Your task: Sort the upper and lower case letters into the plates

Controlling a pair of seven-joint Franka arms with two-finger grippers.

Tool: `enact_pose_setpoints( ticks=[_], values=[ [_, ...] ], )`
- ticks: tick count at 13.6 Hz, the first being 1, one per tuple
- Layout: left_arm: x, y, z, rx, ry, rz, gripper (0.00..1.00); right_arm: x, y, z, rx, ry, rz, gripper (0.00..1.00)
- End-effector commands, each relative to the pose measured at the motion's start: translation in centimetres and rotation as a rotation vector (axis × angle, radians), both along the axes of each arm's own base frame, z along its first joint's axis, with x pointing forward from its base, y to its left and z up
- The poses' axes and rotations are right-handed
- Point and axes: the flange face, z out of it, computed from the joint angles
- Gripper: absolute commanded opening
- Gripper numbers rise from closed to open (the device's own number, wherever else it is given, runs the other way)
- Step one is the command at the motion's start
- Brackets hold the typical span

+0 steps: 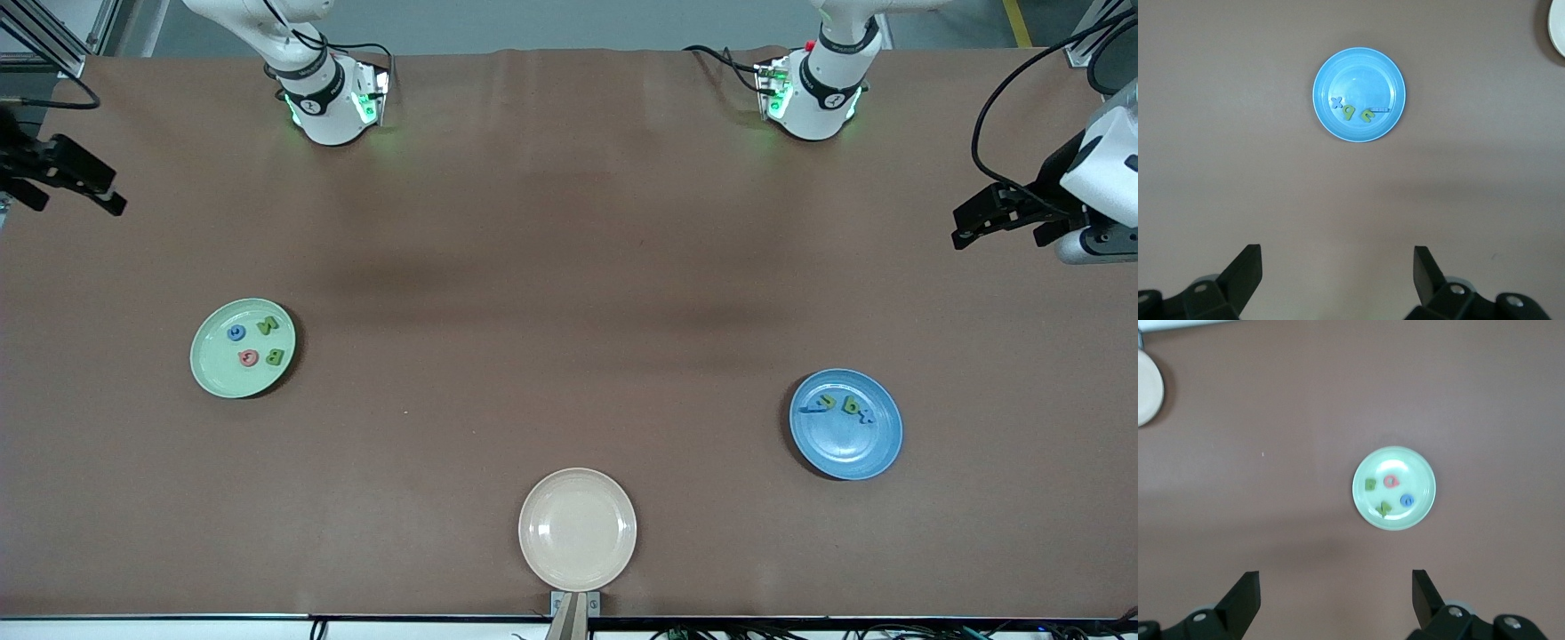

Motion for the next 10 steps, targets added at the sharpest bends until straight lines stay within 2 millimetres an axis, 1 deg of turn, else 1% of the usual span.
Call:
enact_pose_setpoints(
  ticks=[1,8,10],
  values=[
    [-0.08,0.08,0.2,-0.011,-0.002,-0.013,1.0,3.32,-0.55,0.83,-0.014,-0.02,-0.007,1.0],
    [-0.08,0.08,0.2,-0.011,-0.002,-0.014,1.0,3.44,-0.64,0.68,-0.014,-0.018,-0.009,1.0],
    [-0.37,-0.02,0.58,-0.012,-0.005,-0.016,1.0,3.44,-0.56,0.68,-0.014,-0.018,-0.007,1.0]
  ],
)
